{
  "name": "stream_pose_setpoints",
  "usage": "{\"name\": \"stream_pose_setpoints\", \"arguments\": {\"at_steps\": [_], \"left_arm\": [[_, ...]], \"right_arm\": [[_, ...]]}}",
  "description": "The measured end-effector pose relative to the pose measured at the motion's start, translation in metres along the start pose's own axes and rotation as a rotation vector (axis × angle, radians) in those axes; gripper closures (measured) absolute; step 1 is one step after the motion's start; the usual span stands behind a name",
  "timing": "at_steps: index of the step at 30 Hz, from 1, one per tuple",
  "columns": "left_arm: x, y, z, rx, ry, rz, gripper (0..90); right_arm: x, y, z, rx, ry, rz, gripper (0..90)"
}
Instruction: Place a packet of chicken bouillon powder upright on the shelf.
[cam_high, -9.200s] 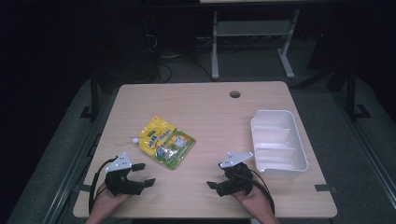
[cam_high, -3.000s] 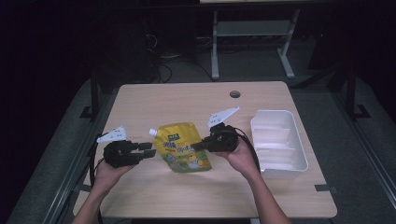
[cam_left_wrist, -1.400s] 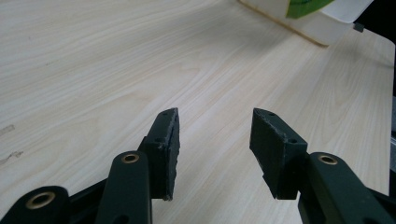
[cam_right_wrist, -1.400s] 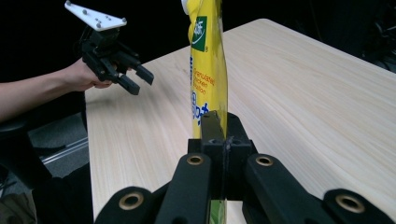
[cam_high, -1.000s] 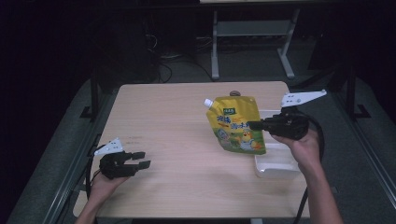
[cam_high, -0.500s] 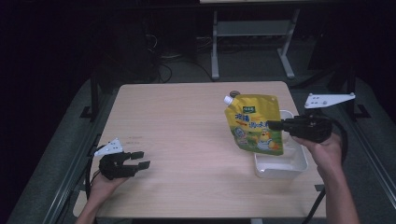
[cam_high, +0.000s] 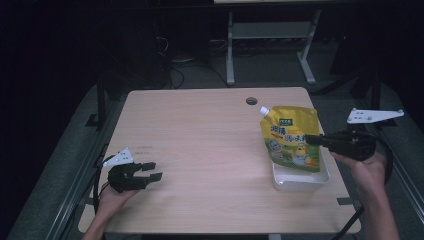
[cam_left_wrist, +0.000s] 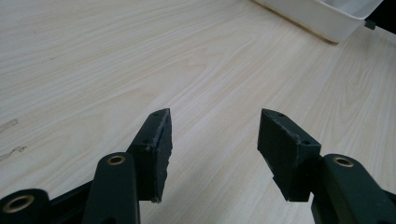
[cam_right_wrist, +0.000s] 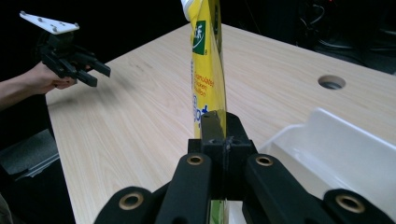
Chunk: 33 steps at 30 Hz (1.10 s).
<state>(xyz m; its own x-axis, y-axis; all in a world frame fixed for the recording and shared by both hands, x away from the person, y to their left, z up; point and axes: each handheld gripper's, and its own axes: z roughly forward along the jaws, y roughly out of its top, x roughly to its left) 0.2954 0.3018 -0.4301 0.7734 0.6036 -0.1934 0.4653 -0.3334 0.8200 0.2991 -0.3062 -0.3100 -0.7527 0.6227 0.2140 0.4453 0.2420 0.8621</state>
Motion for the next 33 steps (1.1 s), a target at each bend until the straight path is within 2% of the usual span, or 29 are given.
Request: {"name": "stream_pose_setpoints", "arguments": {"at_steps": [10,23,28,33], "left_arm": [[0.001,-0.002,0.004,0.013,-0.013,-0.011,44.8],[0.003,-0.004,0.006,0.020,-0.012,-0.022,44.6],[0.003,-0.003,0.005,0.019,-0.012,-0.025,44.7],[0.004,-0.004,0.006,0.028,-0.010,-0.026,44.6]], "right_arm": [[-0.007,-0.016,-0.007,0.008,-0.022,0.027,89.9],[-0.020,-0.042,0.006,0.022,-0.036,0.081,89.7],[-0.023,-0.050,0.006,0.025,-0.044,0.100,89.1],[-0.024,-0.057,0.004,0.005,-0.044,0.116,88.3]]}}
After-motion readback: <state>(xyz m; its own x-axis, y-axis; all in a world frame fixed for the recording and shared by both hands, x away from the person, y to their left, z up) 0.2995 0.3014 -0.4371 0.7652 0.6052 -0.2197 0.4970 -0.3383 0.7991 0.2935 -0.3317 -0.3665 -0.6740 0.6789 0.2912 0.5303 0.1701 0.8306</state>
